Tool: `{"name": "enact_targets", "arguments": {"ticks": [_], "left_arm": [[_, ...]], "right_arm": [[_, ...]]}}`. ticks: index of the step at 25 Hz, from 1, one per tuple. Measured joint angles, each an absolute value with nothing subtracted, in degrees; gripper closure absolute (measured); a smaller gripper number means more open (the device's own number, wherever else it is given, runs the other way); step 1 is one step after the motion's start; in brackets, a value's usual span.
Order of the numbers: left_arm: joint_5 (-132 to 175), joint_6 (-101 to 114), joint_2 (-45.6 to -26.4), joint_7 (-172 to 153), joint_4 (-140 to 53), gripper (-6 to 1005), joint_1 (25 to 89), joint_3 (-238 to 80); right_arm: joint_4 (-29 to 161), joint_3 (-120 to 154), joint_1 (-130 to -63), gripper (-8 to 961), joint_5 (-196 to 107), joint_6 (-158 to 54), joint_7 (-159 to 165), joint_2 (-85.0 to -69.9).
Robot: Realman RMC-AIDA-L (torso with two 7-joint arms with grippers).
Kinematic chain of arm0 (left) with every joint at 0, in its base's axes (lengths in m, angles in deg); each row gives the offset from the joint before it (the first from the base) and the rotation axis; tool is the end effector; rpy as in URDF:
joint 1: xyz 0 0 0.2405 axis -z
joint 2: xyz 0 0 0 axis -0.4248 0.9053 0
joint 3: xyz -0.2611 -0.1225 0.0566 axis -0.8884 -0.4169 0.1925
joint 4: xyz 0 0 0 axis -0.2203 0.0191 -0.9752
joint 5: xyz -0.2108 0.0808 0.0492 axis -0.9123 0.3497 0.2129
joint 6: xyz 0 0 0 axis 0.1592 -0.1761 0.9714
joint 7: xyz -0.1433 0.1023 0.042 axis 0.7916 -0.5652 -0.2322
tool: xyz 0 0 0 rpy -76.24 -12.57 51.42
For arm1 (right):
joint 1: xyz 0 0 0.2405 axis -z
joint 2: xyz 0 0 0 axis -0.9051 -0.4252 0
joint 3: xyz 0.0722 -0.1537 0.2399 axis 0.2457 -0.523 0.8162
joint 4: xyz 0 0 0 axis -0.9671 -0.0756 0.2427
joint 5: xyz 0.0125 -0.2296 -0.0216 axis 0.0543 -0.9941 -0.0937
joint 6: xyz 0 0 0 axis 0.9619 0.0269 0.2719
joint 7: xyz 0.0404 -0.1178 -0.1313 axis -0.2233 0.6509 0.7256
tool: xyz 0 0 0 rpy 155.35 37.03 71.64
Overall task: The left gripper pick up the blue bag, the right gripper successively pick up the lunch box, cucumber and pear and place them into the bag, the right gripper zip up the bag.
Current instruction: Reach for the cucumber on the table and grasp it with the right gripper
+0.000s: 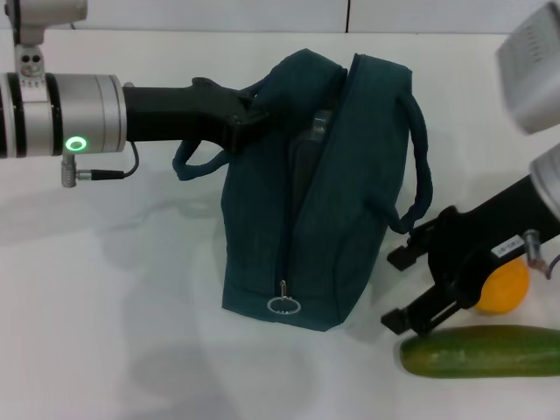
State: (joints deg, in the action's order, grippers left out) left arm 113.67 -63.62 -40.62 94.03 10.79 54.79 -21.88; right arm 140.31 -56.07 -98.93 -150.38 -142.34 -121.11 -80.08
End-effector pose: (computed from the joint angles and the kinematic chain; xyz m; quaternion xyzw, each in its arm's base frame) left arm -0.2119 0.4157 -0.0458 -0.9340 -0.2448 -0.2235 0.1332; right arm 0.1625 0.3519 -0.0541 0.9853 -0.1582 0.0541 0.0339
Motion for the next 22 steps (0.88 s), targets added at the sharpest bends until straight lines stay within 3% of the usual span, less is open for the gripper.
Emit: {"name": "enact_targets", "arguments": {"ticks": [22], "left_arm": [[114.30, -63.64, -40.27, 92.56, 10.34, 956, 54.95, -21.94]], "right_arm": [[140.54, -69.14, -102.89, 121, -162.51, -141.84, -127.64, -80.65]]}}
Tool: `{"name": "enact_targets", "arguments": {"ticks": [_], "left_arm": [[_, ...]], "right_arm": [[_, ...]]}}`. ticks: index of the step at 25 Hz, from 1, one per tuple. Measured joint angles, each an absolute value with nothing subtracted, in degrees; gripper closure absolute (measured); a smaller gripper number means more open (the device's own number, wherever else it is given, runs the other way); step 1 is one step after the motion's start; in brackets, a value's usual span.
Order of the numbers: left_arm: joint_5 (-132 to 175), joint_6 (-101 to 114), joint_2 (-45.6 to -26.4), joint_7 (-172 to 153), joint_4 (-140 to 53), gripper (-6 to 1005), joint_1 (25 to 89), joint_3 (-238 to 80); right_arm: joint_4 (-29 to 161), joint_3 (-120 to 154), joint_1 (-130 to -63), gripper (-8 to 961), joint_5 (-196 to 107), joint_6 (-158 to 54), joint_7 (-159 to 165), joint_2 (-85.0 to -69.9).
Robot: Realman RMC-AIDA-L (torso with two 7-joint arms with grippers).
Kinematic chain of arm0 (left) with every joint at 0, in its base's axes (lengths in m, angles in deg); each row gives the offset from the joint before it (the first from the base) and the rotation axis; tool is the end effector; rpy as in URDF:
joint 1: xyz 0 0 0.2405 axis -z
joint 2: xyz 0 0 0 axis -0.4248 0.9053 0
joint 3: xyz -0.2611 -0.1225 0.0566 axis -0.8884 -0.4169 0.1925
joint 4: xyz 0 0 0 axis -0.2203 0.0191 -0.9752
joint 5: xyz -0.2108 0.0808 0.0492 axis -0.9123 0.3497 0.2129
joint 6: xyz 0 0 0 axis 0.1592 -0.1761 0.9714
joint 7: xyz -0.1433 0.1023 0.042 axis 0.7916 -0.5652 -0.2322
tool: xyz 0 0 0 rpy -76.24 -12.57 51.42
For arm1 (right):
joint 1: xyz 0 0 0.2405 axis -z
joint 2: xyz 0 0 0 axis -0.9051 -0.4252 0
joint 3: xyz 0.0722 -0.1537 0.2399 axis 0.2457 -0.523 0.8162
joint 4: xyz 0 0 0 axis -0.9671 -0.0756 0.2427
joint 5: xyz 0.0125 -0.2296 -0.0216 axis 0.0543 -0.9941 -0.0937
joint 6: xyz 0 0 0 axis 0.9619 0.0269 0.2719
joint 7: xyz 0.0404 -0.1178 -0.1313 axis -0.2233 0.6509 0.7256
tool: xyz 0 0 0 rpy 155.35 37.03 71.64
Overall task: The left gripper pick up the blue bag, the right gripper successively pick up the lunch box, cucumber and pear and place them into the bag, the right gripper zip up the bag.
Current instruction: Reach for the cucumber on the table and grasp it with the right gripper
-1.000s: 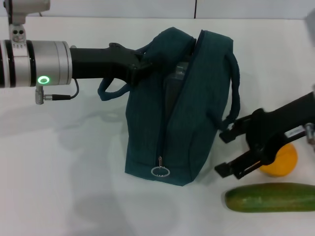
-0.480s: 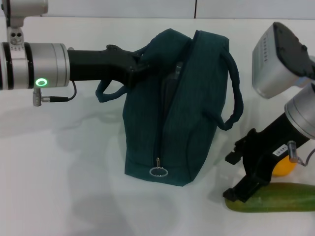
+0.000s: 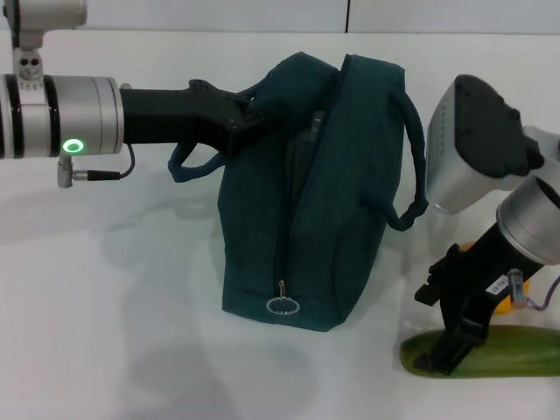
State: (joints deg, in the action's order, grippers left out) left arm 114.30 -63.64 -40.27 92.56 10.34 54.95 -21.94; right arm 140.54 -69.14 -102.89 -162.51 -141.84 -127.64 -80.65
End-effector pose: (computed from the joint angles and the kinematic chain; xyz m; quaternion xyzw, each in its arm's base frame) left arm -0.2155 0.4162 -0.0454 -0.9384 -0.2343 -0.2145 0.1363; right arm 0.1719 0.3431 -0.0879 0.9688 -0.1241 0.2125 0.0300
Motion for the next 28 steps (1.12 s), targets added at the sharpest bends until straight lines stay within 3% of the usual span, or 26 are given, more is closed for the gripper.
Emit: {"name": "enact_targets", "arguments": {"ticks": [28], "left_arm": [[114.83, -63.45, -40.47, 91.59, 10.46, 955, 55.81, -21.94]], "right_arm": [[138.03, -78.17, -104.34, 183, -168.36, -141.43, -128.48, -80.89]]}}
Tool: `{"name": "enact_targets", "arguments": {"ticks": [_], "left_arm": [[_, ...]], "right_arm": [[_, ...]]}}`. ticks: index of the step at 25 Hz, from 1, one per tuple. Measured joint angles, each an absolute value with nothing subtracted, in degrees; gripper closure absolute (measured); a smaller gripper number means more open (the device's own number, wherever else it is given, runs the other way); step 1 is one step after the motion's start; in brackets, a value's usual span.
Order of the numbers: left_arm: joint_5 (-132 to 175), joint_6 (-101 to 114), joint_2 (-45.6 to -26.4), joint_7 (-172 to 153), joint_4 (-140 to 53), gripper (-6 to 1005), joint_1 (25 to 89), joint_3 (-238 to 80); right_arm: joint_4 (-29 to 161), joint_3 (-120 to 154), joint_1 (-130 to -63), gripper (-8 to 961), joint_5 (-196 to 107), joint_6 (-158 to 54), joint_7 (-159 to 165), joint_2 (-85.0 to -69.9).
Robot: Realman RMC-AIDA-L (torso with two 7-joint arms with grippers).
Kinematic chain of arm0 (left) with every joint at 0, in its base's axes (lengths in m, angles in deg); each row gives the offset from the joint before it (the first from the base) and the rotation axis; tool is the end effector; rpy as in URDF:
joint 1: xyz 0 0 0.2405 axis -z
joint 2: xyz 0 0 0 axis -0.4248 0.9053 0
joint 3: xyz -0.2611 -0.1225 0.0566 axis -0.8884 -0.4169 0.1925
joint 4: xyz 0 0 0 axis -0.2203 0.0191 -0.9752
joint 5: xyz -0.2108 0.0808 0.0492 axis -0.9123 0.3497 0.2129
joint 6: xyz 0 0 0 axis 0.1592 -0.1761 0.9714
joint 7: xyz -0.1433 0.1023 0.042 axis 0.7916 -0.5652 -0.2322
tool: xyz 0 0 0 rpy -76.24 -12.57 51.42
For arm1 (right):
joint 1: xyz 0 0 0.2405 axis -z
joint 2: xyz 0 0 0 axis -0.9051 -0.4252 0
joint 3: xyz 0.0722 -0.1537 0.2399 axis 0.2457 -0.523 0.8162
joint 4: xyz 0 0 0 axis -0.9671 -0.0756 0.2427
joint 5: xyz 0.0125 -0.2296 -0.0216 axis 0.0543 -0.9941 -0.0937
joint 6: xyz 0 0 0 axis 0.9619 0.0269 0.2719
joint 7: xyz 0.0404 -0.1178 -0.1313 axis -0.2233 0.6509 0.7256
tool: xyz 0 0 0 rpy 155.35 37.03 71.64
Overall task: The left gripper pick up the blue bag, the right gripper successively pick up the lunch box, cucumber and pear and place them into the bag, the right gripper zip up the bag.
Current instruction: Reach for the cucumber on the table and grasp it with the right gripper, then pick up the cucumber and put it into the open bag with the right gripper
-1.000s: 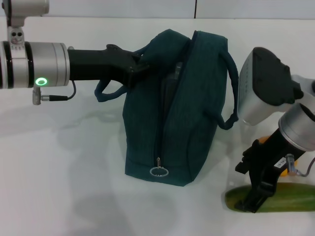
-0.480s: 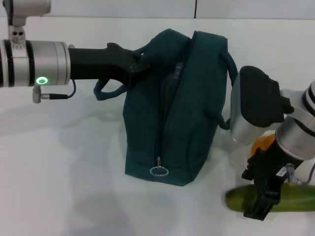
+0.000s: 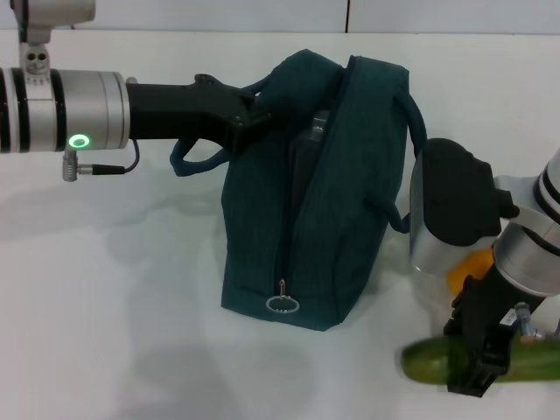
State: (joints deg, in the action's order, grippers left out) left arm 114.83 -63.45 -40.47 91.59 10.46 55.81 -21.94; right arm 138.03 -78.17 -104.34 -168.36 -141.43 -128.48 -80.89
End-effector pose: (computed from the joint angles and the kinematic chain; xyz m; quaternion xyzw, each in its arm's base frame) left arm -0.2096 0.4194 -0.0470 -0.9427 -0.2189 -0.2111 0.1375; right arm 0.1925 0.3317 -0.1067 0.9472 -0.0863 0.3063 0.0406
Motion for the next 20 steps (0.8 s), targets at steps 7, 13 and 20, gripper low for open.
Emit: {"name": "enact_targets", "arguments": {"ticks": [7, 13, 20], "left_arm": [[114.49, -63.46, -40.45, 91.59, 10.43, 955, 55.81, -21.94], [114.38, -63.46, -40.45, 91.59, 10.43, 956, 55.67, -21.94], [114.33, -63.46, -40.45, 91.59, 10.44, 955, 55.40, -21.94]], "right_arm": [[137.71, -73.58, -104.28, 289, -167.79, -141.78, -129.00, -80.88], [137.90, -68.24, -102.87, 343, -165.60, -142.68, -128.68, -80.52], [138.82, -59.83, -99.49, 343, -161.97, -143.77, -126.98, -80.18]]}}
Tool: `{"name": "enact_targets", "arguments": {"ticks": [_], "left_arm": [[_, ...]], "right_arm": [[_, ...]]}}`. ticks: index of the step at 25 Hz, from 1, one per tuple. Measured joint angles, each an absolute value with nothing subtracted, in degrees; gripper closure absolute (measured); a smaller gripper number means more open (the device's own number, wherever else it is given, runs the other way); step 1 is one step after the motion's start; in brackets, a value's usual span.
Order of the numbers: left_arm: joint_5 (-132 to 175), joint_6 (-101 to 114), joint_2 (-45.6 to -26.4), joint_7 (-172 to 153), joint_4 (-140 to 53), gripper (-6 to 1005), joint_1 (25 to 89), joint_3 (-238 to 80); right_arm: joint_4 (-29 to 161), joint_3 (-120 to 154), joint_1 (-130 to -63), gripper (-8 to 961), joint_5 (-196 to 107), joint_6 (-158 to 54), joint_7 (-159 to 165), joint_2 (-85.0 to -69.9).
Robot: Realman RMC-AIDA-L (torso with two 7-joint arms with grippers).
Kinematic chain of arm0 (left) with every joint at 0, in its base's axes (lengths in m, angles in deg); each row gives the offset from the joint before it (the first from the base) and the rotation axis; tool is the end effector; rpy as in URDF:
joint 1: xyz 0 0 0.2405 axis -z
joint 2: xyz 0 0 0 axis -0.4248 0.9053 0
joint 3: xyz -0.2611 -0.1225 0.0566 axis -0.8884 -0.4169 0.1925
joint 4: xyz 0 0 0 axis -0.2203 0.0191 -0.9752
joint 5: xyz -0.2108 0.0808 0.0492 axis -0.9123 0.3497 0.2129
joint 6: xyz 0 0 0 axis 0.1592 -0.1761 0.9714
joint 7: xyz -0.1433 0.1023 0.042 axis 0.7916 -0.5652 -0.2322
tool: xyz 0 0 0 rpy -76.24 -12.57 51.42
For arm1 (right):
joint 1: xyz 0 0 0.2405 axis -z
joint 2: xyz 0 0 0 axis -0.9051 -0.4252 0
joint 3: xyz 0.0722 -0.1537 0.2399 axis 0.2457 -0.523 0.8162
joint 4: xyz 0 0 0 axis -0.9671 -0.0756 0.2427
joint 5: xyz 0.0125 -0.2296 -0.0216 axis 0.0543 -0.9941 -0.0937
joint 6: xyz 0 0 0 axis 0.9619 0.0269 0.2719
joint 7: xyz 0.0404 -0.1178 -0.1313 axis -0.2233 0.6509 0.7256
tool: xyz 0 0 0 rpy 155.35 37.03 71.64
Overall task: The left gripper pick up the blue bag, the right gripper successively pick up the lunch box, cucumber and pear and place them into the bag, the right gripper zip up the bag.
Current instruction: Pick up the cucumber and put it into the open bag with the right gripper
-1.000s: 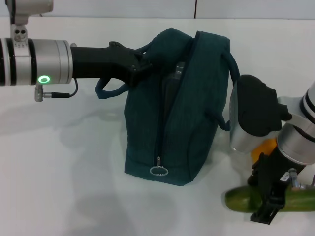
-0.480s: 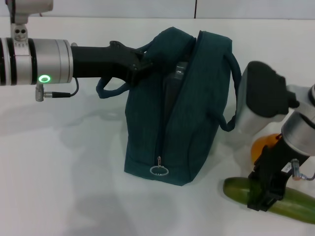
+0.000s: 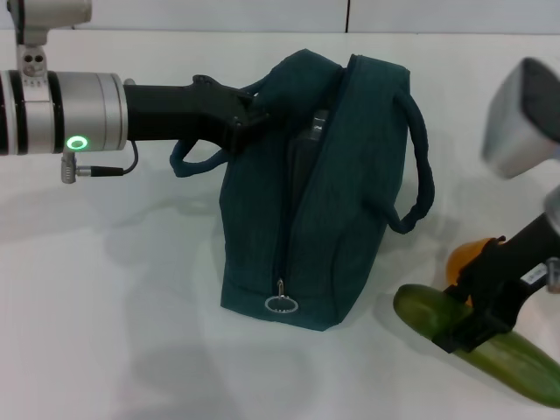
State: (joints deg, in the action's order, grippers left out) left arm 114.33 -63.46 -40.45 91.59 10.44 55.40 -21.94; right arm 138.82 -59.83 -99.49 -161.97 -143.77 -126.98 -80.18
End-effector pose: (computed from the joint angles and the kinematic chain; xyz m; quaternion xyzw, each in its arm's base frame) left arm -0.2114 0.4181 -0.0463 -0.9409 -0.2225 -0.2147 0.1382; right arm 0.1989 0.3503 -0.0614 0.9632 -0.2063 0.1714 0.0145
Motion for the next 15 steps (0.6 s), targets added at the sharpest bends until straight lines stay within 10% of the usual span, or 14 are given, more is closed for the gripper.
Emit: {"name": "enact_targets", "arguments": {"ticks": [15], "left_arm": [[114.35, -63.46, -40.37, 91.59, 10.43, 955, 55.76, -22.03]], "right_arm": [[135.32, -33.54, -92.63, 343, -135.91, -155.76, -106.36, -80.08]]}}
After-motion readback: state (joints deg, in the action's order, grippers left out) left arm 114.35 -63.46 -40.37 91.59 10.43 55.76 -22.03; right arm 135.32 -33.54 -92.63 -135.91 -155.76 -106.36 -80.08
